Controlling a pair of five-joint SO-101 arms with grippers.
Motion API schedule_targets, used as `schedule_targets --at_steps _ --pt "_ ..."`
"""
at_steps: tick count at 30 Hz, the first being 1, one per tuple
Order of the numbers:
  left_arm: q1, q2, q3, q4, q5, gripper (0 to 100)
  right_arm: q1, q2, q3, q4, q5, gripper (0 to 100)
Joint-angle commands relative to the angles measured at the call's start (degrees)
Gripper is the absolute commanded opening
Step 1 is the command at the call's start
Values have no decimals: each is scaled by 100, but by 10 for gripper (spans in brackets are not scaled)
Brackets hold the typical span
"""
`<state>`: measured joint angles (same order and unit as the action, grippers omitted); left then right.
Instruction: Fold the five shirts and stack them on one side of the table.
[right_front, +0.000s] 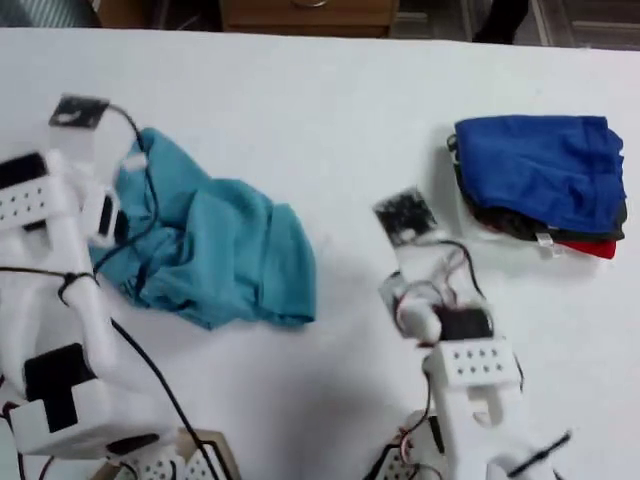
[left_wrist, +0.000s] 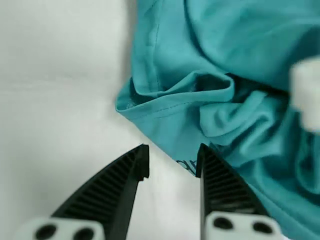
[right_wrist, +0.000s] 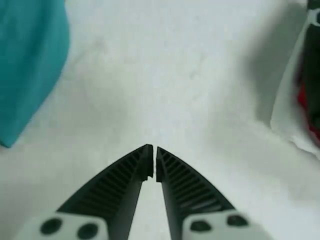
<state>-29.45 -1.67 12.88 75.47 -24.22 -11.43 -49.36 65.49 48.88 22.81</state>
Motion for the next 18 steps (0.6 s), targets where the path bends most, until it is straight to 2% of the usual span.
schedule_targets --at_steps 1,3,8,14,18 --pt "-255 -70 646 -826 -149 177 -831 567 -1020 576 -18 22" --pt "-484 -79 857 -1046 -141 177 -1393 866 -1415 787 -44 56" --pt "-1292 -88 945 -985 -149 177 -2554 1895 -2171 927 -53 209" --pt "-2549 -79 945 -985 -941 177 -3363 3073 -3385 927 -70 166" --pt "-3244 -79 892 -1011 -1310 177 -4022 3670 -4246 1191 -527 166"
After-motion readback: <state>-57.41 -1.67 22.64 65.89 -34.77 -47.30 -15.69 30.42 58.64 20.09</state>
